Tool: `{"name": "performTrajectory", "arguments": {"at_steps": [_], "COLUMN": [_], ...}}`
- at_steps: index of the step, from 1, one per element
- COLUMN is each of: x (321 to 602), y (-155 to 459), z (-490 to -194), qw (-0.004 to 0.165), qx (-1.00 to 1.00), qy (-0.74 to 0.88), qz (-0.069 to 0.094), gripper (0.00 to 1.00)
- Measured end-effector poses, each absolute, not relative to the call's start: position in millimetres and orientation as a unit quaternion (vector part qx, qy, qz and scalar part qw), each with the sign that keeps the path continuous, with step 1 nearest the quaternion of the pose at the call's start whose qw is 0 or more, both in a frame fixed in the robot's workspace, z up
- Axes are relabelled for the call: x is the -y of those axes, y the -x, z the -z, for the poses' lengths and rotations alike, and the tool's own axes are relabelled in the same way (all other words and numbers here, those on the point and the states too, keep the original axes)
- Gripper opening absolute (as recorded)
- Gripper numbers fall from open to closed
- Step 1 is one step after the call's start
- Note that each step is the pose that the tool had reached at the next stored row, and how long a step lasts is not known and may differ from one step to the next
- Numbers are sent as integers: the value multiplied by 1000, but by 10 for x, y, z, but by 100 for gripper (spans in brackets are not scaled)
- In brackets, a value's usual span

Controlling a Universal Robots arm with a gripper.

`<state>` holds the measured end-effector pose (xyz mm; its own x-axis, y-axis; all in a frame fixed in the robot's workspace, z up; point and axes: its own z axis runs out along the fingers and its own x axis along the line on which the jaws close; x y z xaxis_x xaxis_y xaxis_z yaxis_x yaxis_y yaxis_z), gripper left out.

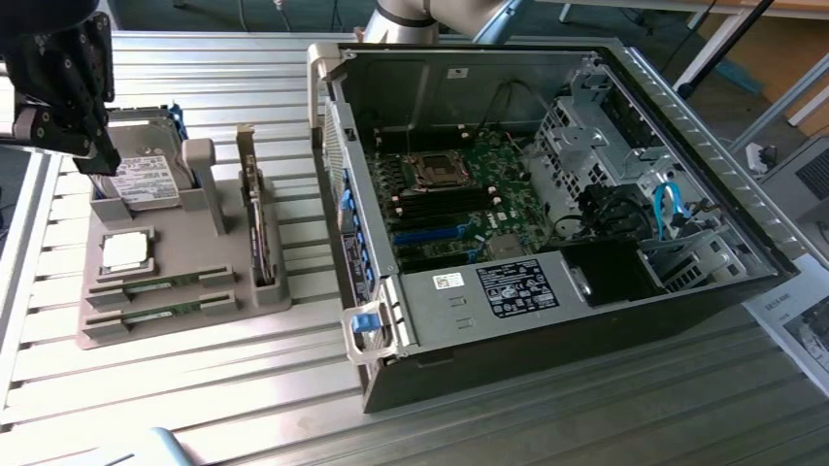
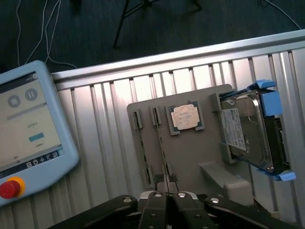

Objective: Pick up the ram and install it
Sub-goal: 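Pick up the ram and move it above insertion slot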

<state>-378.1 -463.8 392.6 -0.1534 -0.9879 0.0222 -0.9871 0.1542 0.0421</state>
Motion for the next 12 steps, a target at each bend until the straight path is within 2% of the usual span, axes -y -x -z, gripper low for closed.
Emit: {"name": "performTrajectory", "arguments": {"at_steps": [12], "x": [4638], "y": [3782], "z": [-3926], "qw": [23], "qx": [727], "qy": [-686], "qz": [8], "gripper": [10]}}
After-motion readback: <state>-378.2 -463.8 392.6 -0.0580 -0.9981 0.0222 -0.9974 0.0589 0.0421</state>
